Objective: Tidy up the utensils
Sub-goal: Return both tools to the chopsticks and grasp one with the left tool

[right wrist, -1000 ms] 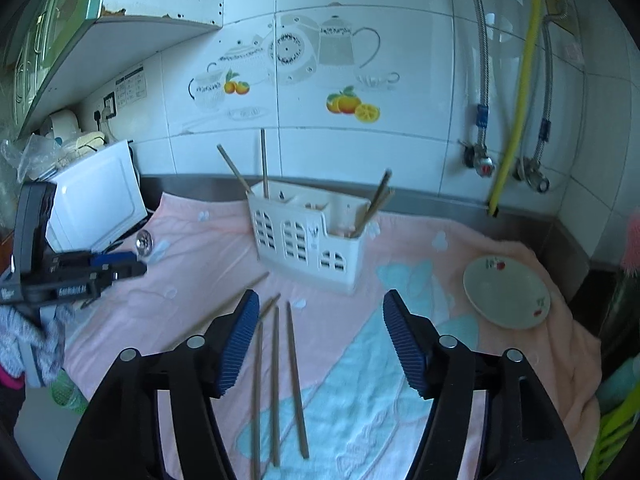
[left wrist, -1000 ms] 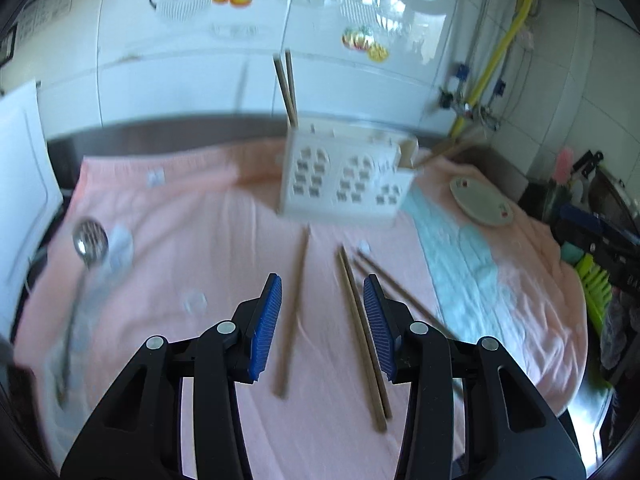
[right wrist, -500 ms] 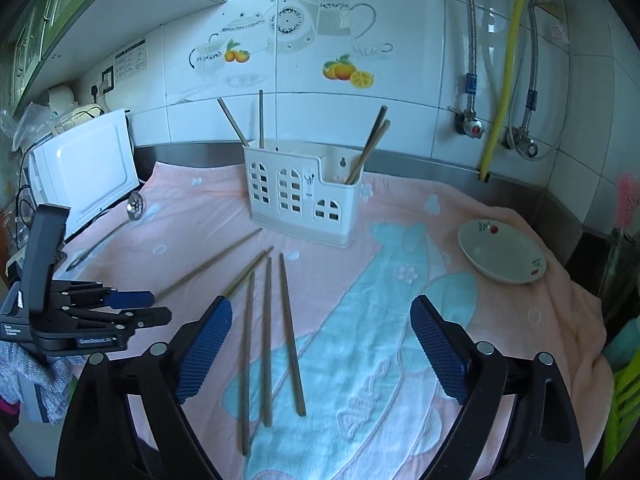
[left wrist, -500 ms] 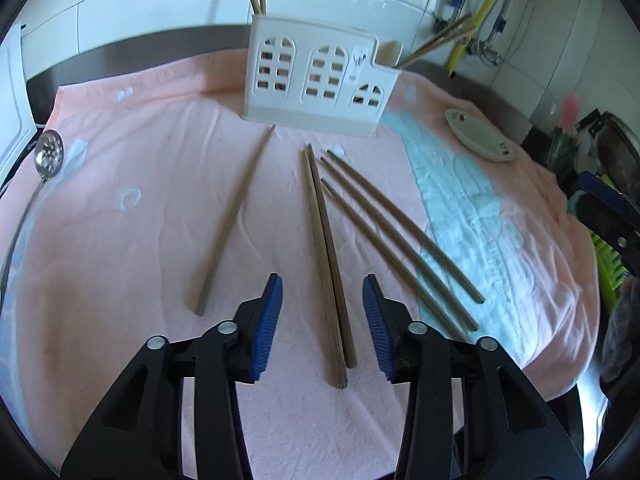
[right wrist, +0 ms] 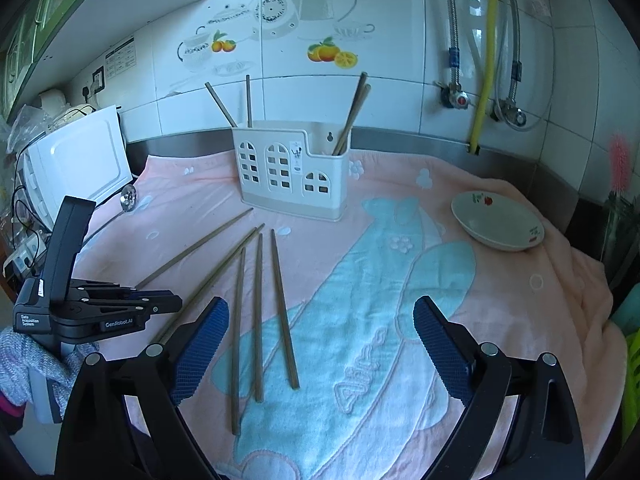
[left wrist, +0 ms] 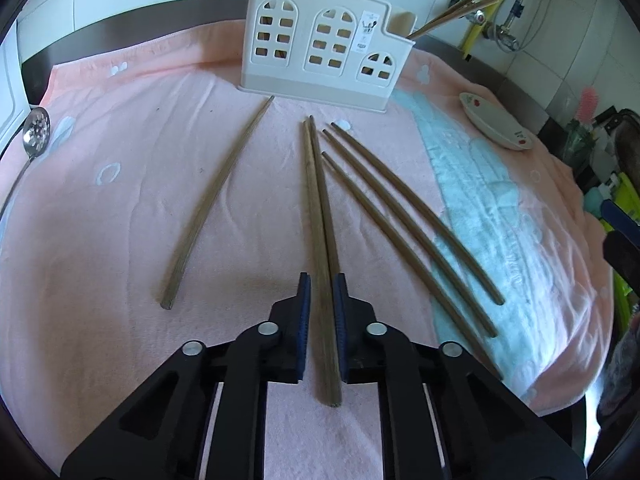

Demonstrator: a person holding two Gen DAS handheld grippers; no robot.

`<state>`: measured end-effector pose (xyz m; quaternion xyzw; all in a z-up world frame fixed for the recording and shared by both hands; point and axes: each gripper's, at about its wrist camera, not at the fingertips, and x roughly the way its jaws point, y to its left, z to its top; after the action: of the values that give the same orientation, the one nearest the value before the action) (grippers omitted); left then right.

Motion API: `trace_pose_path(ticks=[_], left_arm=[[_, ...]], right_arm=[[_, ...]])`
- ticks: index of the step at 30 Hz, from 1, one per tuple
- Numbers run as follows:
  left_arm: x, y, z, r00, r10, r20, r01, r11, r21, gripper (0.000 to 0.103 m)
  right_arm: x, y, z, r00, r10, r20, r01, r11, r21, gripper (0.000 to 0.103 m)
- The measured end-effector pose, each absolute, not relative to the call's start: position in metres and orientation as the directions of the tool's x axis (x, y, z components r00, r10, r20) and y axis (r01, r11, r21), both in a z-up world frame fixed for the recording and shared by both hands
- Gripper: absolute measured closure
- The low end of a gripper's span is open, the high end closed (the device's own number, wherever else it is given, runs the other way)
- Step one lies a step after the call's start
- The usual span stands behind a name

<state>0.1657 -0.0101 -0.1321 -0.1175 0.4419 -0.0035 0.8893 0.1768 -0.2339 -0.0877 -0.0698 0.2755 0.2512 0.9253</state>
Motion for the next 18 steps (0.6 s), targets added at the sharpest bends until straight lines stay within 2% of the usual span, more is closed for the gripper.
trace_pose_path(ticks=[12,16,18], left_arm=[[0.171,-0.018,-0.136,0.610,-0.059,-0.791,-0.100,0.984,-0.150,0.095],[0.175,-0.015,-0.141,0.590,-0.085,-0.803,-0.122,0.974,-0.193,0.096],[0.174,-0.017,-0.142,0.597,-0.075,-0.799,-0.113,0.978,-0.176,0.096]], right_arm=[[0.181,-0.240,-0.102,0.706,0.419,-0.571,-0.493,0.869,0.028,0.013],[0.181,-0.239,-0.106,0.699,0.418,-0.580,-0.494,0.869,0.030,0.013],[0.180,-0.240,-0.107,0.698,0.417,-0.583,-0.493,0.869,0.032,0.013]])
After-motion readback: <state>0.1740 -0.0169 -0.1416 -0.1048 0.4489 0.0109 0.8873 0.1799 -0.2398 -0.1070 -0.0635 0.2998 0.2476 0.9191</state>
